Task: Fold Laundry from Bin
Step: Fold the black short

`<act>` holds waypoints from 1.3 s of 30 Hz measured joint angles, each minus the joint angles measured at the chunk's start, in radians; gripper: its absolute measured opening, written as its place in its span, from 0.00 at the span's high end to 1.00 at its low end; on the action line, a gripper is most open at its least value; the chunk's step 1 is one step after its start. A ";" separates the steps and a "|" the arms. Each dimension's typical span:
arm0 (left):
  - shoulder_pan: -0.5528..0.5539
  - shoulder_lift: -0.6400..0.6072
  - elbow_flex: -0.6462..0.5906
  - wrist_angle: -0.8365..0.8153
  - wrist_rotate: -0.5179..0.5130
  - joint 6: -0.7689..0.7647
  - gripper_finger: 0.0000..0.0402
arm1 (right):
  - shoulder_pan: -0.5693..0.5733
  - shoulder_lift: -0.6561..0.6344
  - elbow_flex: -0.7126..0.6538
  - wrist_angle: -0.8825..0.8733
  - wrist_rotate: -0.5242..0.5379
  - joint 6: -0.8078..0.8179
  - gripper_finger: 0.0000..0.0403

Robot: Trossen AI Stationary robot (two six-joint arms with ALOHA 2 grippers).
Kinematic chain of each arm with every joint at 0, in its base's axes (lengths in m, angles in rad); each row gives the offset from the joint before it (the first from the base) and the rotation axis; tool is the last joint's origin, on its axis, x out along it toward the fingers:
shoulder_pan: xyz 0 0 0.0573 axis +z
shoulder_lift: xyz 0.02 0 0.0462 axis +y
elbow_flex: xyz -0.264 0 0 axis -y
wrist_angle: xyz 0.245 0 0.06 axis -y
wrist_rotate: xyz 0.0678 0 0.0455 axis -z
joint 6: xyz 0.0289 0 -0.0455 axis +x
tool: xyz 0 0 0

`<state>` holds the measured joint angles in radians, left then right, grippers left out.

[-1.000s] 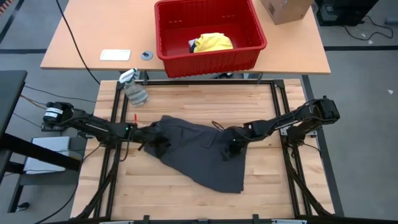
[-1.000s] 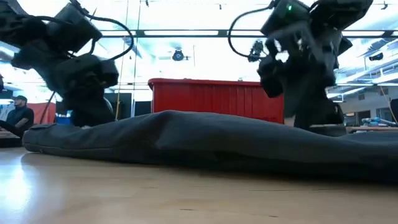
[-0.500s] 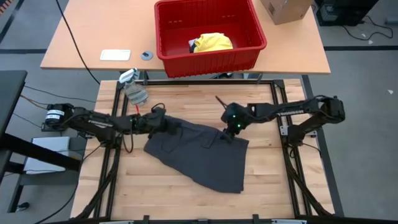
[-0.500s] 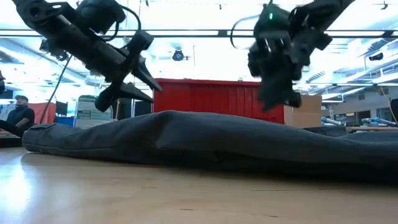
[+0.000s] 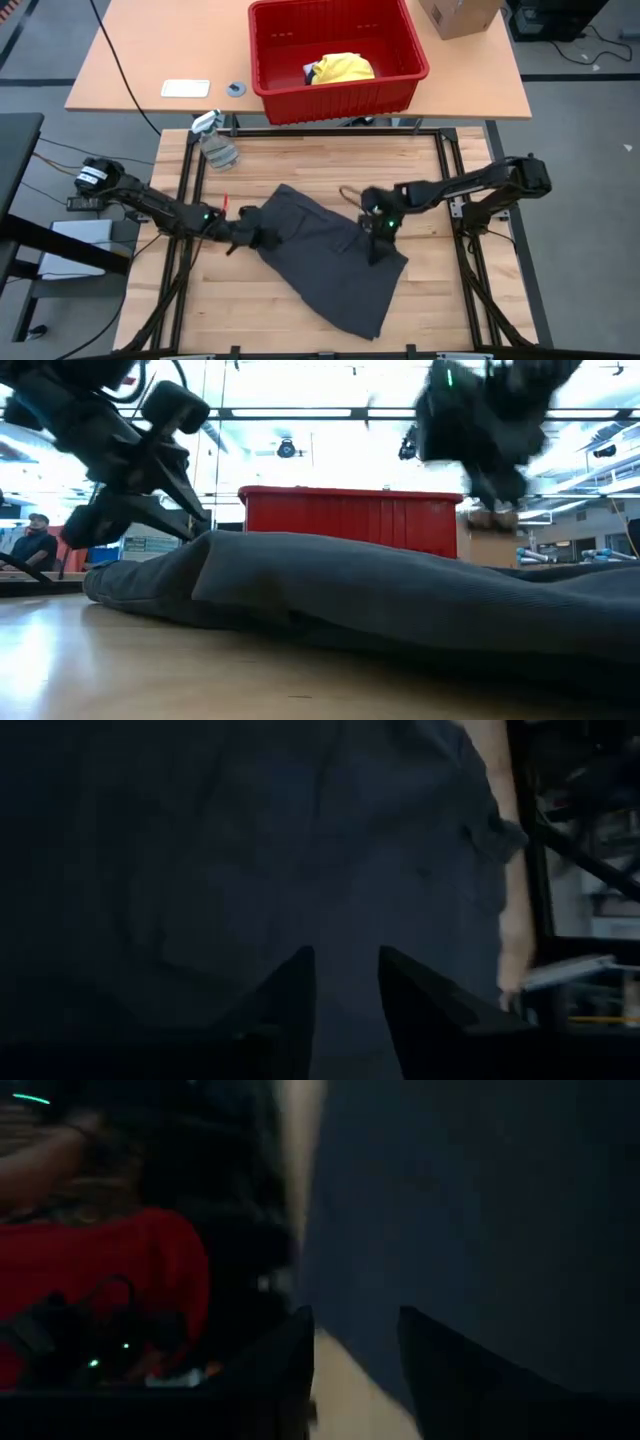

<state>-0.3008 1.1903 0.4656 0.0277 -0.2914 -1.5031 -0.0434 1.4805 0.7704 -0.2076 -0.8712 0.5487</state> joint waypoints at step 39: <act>0.073 -0.016 0.000 -0.039 0.080 0.101 0.74 | -0.073 0.059 0.227 -0.054 0.466 -0.110 0.72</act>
<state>-0.2275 1.1744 0.4660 -0.0109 -0.2115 -1.4025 -0.1165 1.5394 0.9977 -0.2611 -0.4052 0.4382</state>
